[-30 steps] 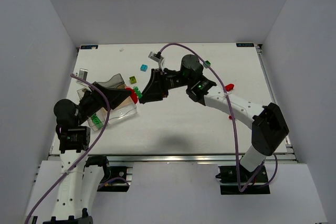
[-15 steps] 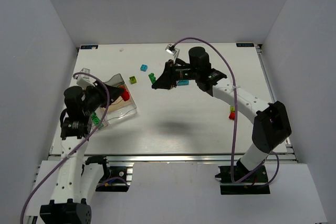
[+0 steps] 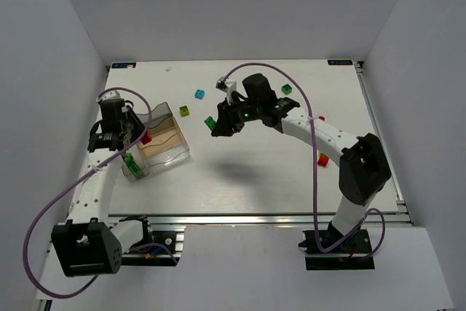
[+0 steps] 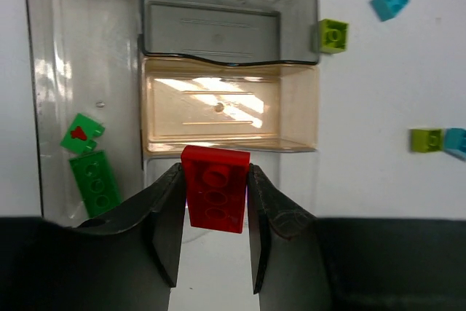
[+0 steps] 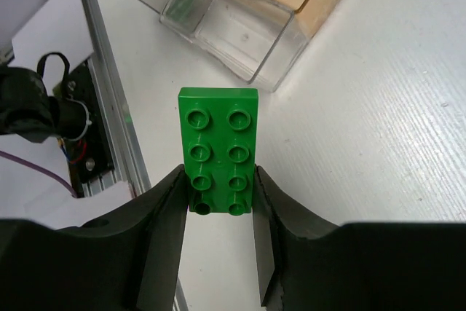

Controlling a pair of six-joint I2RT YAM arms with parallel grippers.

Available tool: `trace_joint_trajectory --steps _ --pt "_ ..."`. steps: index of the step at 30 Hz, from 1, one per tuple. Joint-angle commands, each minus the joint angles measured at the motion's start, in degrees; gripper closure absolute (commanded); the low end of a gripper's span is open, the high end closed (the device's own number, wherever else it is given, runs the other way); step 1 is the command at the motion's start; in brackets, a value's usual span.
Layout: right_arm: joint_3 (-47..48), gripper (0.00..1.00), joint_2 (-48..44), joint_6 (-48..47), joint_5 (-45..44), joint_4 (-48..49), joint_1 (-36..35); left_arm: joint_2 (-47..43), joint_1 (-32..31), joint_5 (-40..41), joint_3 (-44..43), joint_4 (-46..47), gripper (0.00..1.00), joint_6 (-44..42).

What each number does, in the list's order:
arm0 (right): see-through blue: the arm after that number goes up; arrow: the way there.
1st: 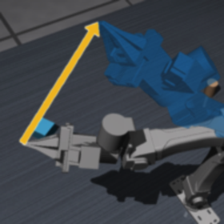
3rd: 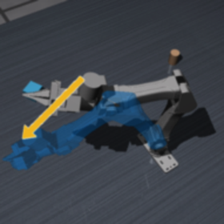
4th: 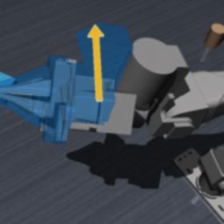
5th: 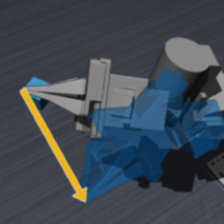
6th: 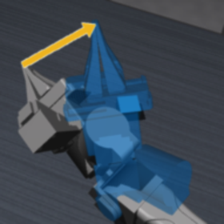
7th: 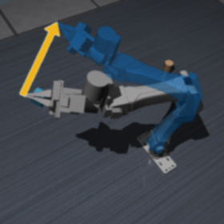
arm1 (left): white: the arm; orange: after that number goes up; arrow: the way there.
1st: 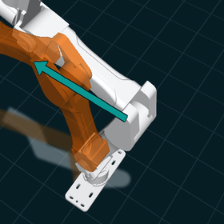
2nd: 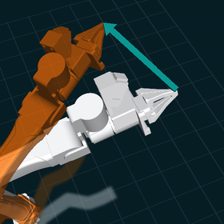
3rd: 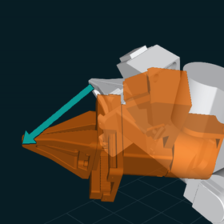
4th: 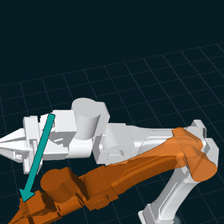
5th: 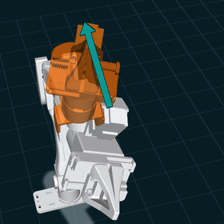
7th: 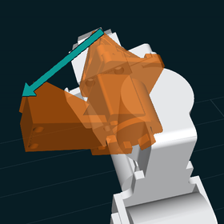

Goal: Sort the legos into containers by color

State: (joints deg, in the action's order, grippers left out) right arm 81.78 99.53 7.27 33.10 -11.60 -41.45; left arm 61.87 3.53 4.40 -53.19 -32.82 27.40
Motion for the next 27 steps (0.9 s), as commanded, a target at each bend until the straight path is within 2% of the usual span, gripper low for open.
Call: trace_joint_trajectory --steps 1,10,14,17,18,21,22,25,27 --pt "3.4 1.00 0.3 -4.2 -0.6 -2.2 -1.0 2.4 -0.3 4.9 0.1 1.9 1.00 -2.8" --pt "5.8 1.00 2.4 -7.0 0.0 -4.5 -3.5 9.3 -0.3 8.2 0.5 7.2 1.00 -2.4" --pt "7.2 1.00 4.2 -10.7 -0.4 -4.8 -4.9 12.7 -0.3 8.3 -0.1 9.5 0.96 -1.6" --pt "9.8 1.00 6.6 -13.2 -0.8 -5.8 -6.1 15.3 -0.3 8.0 -1.1 10.1 0.88 -0.8" --pt "11.6 1.00 7.3 -14.3 -0.8 -6.7 -6.6 16.3 -0.3 8.0 -1.4 10.1 0.79 -0.7" --pt "14.7 1.00 10.7 -17.8 -2.3 -8.1 -7.9 17.3 -0.3 8.0 -2.7 9.6 0.69 -0.5" --pt "16.6 1.00 12.2 -18.5 -3.1 -8.5 -8.3 17.3 -0.3 8.0 -2.9 9.4 0.57 -0.4" --pt "20.7 1.00 15.7 -20.6 -4.0 -9.5 -9.0 16.7 -0.3 8.0 -3.2 9.4 0.45 -0.4" --pt "22.3 1.00 17.1 -21.3 -4.3 -9.8 -9.6 16.1 -0.3 7.8 -3.3 9.1 0.41 -0.2"
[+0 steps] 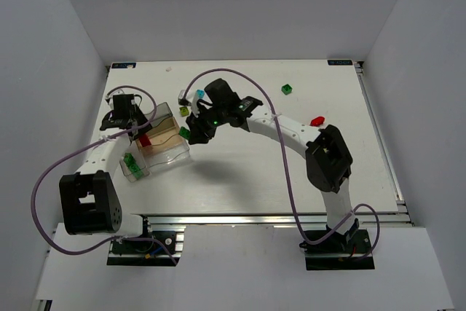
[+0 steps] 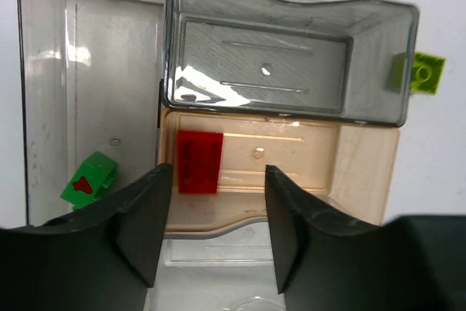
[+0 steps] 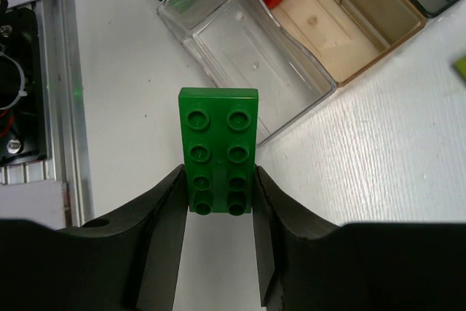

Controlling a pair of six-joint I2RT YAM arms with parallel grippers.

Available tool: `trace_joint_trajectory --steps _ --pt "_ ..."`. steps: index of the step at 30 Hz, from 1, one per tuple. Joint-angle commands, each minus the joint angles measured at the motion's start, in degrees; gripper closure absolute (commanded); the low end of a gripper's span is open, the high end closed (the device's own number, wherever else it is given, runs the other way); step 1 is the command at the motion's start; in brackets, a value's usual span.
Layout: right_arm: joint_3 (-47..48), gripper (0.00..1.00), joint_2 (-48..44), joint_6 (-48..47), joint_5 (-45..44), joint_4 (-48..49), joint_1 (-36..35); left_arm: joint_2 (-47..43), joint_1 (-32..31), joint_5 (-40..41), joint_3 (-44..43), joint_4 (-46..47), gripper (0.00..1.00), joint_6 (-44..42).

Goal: Sort the legos into containers by color

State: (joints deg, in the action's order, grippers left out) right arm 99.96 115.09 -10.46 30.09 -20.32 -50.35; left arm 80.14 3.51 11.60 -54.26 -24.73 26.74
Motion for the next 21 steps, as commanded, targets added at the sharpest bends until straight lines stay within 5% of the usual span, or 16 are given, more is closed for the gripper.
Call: trace_joint_trajectory --steps 1,5,21 --pt "5.2 1.00 2.8 -3.7 -1.5 -0.9 -0.9 -3.0 -0.3 0.4 -2.2 1.1 0.35 0.6" --pt "8.3 1.00 5.6 -5.0 -2.0 -1.0 -2.0 -5.5 -0.3 0.3 -2.9 -0.1 0.28 0.9" --pt "16.5 1.00 13.7 -7.8 -4.3 0.3 -5.6 -31.2 0.3 7.8 -2.2 -18.5 0.28 8.0"
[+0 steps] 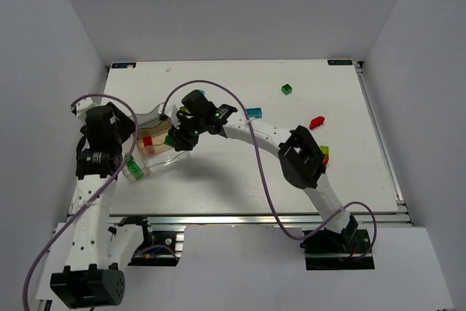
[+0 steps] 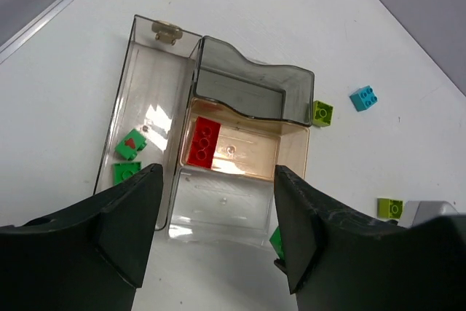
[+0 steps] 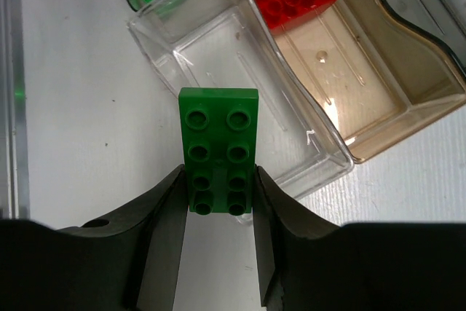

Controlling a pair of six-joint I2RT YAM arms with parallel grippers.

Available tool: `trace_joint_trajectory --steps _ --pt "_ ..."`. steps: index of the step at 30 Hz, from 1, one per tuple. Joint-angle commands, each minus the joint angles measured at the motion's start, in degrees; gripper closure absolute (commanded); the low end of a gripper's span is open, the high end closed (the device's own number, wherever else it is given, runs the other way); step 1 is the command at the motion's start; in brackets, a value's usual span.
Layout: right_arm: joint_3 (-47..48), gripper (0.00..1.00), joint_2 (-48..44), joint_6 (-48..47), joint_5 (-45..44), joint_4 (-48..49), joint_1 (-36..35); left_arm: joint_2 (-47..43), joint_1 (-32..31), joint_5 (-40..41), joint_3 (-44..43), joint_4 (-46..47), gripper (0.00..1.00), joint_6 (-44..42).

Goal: Sort the legos into containers by color

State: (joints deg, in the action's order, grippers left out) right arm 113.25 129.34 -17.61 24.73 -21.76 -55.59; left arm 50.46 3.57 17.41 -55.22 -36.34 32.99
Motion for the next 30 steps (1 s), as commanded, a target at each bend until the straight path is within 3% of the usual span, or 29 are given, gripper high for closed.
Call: trace_joint_trajectory --steps 1,7,16,30 --pt "3.3 1.00 -0.7 -0.3 3.3 2.7 -0.7 -4.5 0.2 1.7 -1.6 -7.7 0.28 2.2" --pt "2.4 1.00 0.4 8.9 9.3 13.7 -2.8 -16.0 0.2 2.6 -4.6 -6.1 0.28 6.7" --pt "10.5 1.00 9.3 23.9 10.3 28.1 -6.6 -19.2 -0.3 1.0 -13.6 -8.8 0.28 7.9" --pt "14.8 1.00 16.3 26.0 -1.3 35.4 -9.4 -19.6 -0.3 -1.0 -19.9 -16.7 0.28 5.2"
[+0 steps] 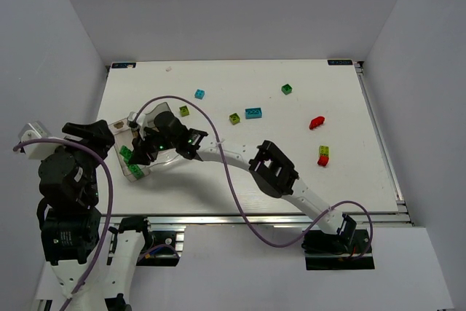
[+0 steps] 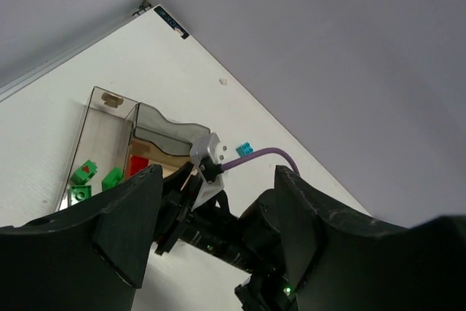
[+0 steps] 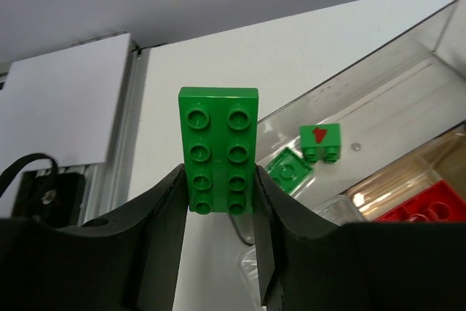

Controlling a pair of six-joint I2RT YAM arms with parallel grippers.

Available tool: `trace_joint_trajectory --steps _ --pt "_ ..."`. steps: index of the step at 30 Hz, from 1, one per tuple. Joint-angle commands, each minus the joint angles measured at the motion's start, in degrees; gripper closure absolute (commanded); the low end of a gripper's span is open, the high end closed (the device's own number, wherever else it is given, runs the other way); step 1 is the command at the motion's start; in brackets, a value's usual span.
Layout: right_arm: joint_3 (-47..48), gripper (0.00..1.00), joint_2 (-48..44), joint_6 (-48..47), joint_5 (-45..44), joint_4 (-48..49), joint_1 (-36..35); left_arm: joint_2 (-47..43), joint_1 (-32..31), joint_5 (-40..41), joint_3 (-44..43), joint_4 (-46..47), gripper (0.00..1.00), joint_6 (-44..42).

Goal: Sort the legos into containers by color

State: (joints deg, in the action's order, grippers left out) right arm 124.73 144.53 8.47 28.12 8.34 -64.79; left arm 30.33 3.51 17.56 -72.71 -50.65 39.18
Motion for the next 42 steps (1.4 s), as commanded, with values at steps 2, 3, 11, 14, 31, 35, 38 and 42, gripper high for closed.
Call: trace_joint_trajectory --steps 2,3,11,14,31,35,38,42 --pt "4.9 1.00 2.6 -1.0 -6.1 5.8 -0.2 1.0 -0.3 -1.5 -3.1 -3.0 0.28 -1.2" --pt "5.3 1.00 2.9 -1.8 -7.5 5.8 -0.4 1.0 -0.3 -1.5 -3.8 -3.5 0.28 -1.3" --pt "5.9 0.73 4.9 -4.5 -8.5 6.2 -0.9 0.3 -0.8 -1.7 -5.2 -6.1 0.27 -1.5" --pt "5.9 0.64 5.1 -5.2 -8.3 5.9 -1.2 0.2 -0.8 -1.7 -5.3 -6.5 0.27 -1.5" --pt "-1.6 0.72 -6.7 -4.7 -9.7 8.1 1.2 1.4 -0.8 -10.5 -2.5 0.3 0.40 -1.8" --pt "-9.8 1.00 -17.5 -0.5 -18.8 4.2 5.8 1.9 -0.8 -19.6 3.0 9.9 0.75 -1.2" --pt "-18.3 1.00 -26.3 1.5 -23.4 -2.7 11.9 3.4 -0.8 -26.4 7.6 15.7 0.88 -0.2" --pt "-23.7 0.54 -34.6 1.6 -20.0 -18.3 20.9 5.9 -0.2 -32.1 12.4 21.4 0.65 0.5"
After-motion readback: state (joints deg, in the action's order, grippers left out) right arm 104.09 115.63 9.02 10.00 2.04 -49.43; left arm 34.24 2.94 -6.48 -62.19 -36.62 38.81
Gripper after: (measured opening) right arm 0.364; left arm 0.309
